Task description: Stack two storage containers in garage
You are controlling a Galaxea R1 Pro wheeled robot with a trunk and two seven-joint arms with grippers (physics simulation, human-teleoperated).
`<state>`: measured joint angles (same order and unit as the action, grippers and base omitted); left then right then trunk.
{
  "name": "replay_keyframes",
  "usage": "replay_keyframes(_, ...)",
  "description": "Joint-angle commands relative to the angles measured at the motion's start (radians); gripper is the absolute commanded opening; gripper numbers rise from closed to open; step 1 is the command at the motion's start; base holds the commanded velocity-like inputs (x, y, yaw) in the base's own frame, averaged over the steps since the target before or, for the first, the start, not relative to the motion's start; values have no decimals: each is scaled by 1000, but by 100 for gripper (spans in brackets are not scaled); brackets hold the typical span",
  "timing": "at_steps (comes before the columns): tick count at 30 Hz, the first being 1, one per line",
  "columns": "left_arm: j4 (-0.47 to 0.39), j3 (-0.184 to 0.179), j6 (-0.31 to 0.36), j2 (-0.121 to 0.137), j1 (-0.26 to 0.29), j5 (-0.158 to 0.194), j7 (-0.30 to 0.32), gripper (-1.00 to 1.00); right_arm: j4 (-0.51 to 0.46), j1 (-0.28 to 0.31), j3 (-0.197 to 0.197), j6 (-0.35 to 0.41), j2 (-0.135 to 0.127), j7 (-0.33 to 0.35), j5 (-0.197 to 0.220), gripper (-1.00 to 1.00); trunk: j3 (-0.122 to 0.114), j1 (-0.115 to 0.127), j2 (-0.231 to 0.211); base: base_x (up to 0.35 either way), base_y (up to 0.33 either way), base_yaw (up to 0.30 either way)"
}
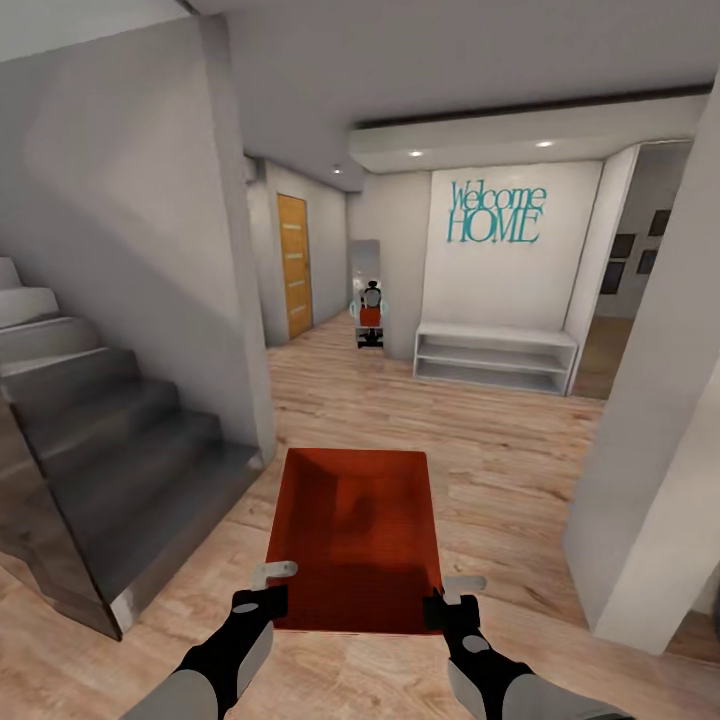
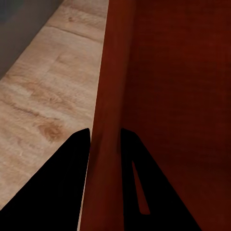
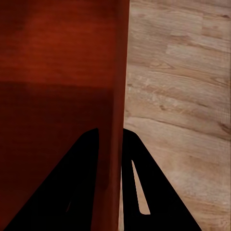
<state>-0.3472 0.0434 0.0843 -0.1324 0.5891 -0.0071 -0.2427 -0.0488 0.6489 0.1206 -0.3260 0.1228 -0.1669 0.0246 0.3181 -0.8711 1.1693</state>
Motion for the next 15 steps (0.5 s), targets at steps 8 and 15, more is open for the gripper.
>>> replay_keyframes(8, 1, 10, 6, -1, 0, 7, -5, -100, -2, 1, -20, -7, 0, -9, 11, -100, 1, -1, 1, 322, 0, 0)
replay_keyframes(15, 1, 10, 6, -1, 0, 7, -5, -100, -1, 1, -20, -5, 0, -9, 11, -100, 1, -1, 1, 322, 0, 0)
